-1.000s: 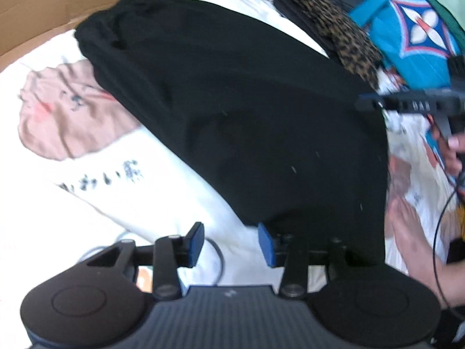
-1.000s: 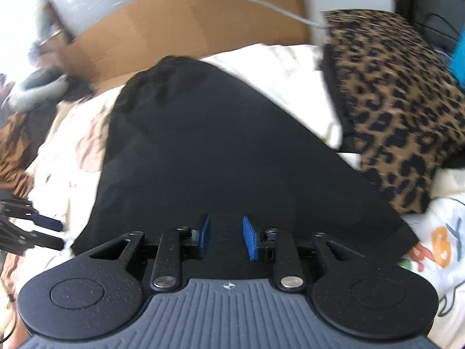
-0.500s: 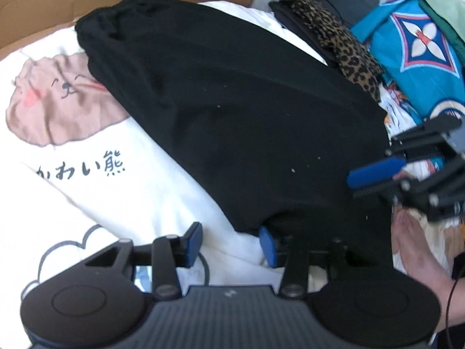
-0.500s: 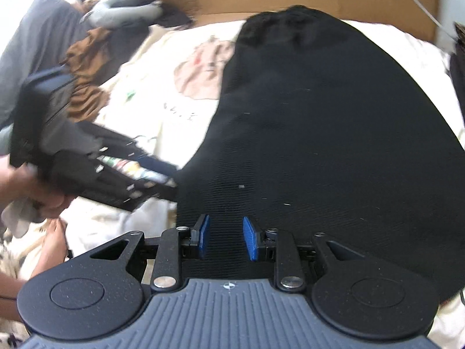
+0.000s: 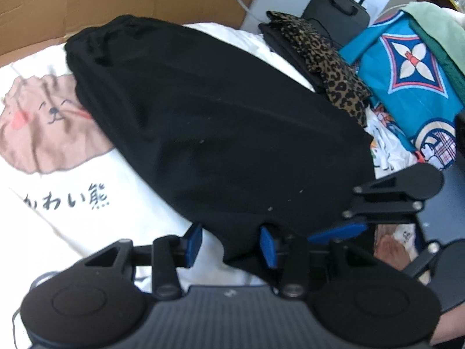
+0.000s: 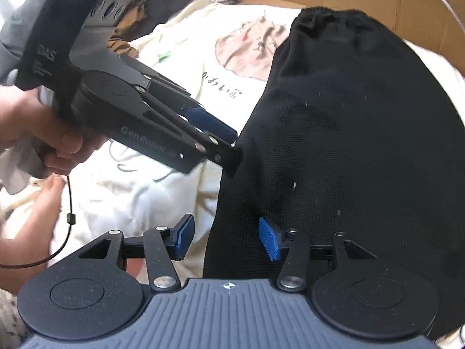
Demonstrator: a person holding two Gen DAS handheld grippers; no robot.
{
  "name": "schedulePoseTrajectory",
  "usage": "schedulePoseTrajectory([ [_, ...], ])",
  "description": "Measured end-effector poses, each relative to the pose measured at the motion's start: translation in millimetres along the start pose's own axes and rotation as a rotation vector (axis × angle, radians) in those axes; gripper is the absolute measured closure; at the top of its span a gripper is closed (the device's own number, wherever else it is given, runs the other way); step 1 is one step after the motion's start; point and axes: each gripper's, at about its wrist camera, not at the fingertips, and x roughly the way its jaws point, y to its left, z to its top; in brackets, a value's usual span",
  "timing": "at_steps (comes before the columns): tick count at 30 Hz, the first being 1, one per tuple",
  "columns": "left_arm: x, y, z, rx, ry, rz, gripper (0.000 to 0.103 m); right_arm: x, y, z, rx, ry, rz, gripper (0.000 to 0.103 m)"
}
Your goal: Fold clothes
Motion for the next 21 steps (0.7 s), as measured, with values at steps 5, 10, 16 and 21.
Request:
schedulePoseTrajectory([
  [5,-2,-2,1,0.001,-0.013,-0.017,0.057,7,-2,2,-0.043,-0.009,-0.062,0.081],
  [10,2,-4,-13,-0.001,0.012,-0.029,0.057,-1,-12,0,-0.013,-0.035,-0.073,0.094],
  [16,20,-19,-17,0.045,0.051,0.017,0.057,-9,-18,3,0.015,-0.069,-0.058,0.094],
  [21,28,-25,-15,0.032,0.033,0.061,0.046,-15,-23,1,0.037,-0.090,-0.048,0.094],
])
